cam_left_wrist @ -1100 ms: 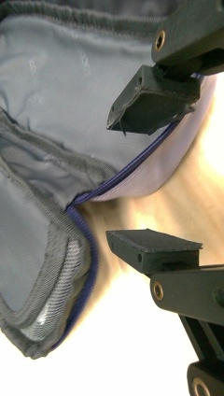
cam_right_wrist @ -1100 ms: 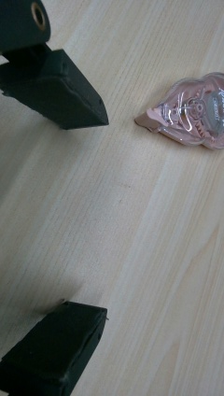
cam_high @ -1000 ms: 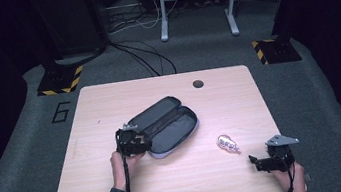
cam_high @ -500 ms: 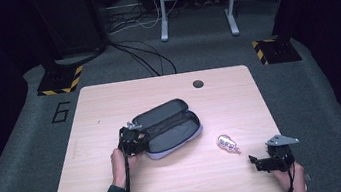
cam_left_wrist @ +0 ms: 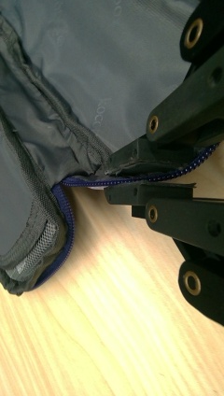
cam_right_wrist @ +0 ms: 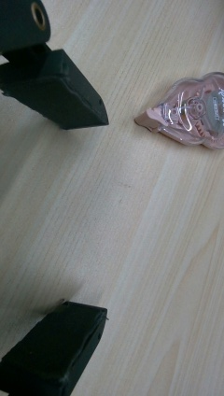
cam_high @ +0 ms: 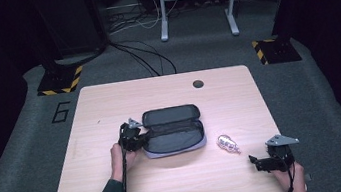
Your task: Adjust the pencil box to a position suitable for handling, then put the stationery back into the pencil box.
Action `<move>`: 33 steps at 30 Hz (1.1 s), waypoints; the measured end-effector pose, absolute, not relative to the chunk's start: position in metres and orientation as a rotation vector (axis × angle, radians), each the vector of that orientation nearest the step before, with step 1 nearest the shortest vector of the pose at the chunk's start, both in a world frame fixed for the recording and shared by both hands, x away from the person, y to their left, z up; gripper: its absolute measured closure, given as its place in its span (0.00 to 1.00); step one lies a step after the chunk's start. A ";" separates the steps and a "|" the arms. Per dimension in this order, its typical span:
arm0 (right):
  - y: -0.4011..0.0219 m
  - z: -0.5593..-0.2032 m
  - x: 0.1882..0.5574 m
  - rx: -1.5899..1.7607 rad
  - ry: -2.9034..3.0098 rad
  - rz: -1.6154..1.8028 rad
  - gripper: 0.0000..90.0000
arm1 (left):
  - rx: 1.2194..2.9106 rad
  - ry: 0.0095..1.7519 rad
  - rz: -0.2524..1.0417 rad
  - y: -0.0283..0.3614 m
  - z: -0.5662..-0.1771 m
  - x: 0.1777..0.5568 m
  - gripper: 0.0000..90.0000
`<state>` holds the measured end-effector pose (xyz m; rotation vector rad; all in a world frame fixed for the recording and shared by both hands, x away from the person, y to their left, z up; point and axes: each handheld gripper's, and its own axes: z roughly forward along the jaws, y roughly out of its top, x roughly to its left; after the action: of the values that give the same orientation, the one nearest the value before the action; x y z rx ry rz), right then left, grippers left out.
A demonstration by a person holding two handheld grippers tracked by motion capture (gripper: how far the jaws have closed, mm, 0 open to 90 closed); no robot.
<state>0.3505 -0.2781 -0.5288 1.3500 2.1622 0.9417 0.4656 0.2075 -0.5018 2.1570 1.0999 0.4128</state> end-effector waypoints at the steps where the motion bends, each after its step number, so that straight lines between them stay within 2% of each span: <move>1: -0.278 -0.529 0.351 1.350 2.162 0.942 0.08 | 2.159 1.090 0.414 0.207 -0.502 0.466 0.94; 7: -0.278 -0.529 0.351 1.350 2.162 0.942 0.08 | 2.150 1.090 0.397 0.201 -0.501 0.466 0.93; 9: -0.278 -0.529 0.350 1.351 2.161 0.942 0.08 | 2.154 1.077 0.383 0.200 -0.499 0.465 0.89; 10: -0.278 -0.529 0.350 1.351 2.161 0.942 0.08 | 2.126 1.088 0.377 0.198 -0.497 0.463 0.84; 13: -0.278 -0.529 0.350 1.352 2.160 0.941 0.08 | 2.097 1.088 0.377 0.200 -0.490 0.458 0.57; 15: -0.278 -0.529 0.350 1.353 2.160 0.941 0.08 | 2.078 1.080 0.386 0.204 -0.484 0.453 0.44; 21: -0.278 -0.529 0.350 1.352 2.160 0.941 0.08 | 2.067 1.085 0.446 0.218 -0.473 0.437 0.23; 24: -0.278 -0.529 0.350 1.351 2.160 0.940 0.08 | 2.071 1.094 0.462 0.230 -0.474 0.430 0.17; 33: -0.278 -0.529 0.351 1.350 2.161 0.941 0.08 | 2.108 1.197 0.529 0.264 -0.488 0.410 0.08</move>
<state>0.3506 -0.2779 -0.5288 1.3505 2.1615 0.9410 0.4097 0.2641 -0.4884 2.1080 1.1965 0.5295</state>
